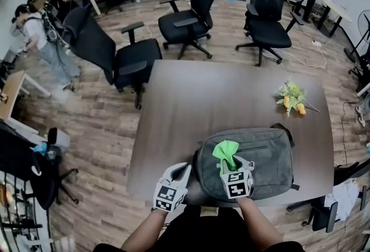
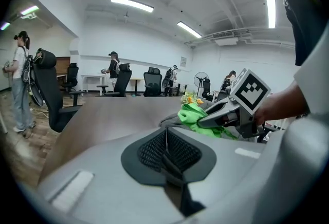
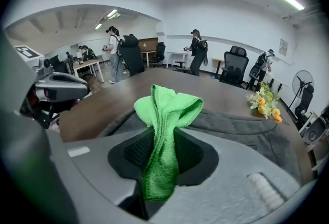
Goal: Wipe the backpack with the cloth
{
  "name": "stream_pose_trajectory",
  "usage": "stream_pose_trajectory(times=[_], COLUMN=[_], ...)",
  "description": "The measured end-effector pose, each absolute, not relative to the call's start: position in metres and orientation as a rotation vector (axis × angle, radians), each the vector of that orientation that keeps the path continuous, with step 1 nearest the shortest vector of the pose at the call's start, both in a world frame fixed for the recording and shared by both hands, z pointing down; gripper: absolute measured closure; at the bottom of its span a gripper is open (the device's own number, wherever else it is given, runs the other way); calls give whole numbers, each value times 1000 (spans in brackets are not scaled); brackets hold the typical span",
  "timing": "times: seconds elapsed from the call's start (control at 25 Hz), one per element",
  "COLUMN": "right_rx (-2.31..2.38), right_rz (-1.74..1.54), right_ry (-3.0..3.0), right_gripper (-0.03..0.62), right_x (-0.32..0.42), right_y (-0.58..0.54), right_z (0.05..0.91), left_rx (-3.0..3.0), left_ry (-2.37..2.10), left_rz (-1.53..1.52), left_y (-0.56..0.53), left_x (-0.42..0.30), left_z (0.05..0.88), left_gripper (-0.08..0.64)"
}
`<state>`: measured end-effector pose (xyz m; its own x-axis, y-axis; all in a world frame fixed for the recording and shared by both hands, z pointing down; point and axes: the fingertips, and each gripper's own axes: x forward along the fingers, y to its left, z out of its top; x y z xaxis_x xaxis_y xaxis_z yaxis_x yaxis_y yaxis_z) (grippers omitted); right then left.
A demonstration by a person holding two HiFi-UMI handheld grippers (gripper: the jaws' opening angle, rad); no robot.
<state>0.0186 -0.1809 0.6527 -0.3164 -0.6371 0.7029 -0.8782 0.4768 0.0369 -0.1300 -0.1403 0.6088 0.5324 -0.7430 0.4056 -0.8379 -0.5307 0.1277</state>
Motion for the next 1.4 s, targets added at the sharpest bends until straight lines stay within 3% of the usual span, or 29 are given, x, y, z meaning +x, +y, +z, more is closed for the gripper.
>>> stream_pose_trajectory(times=[0.36, 0.64, 1.4], right_rx=[1108, 1106, 1236], right_rz=[573, 567, 455], right_ry=[-2132, -2080, -1852], right_gripper=[483, 483, 483], right_x=[-52, -55, 64], right_y=[-159, -156, -168], right_z=[671, 686, 694], left_rx=[2441, 2434, 2471], left_ry=[-1348, -1333, -1266], left_rz=[441, 453, 480], left_y=[-129, -130, -130], left_x=[-157, -170, -108], left_z=[610, 615, 603], left_gripper=[535, 535, 537])
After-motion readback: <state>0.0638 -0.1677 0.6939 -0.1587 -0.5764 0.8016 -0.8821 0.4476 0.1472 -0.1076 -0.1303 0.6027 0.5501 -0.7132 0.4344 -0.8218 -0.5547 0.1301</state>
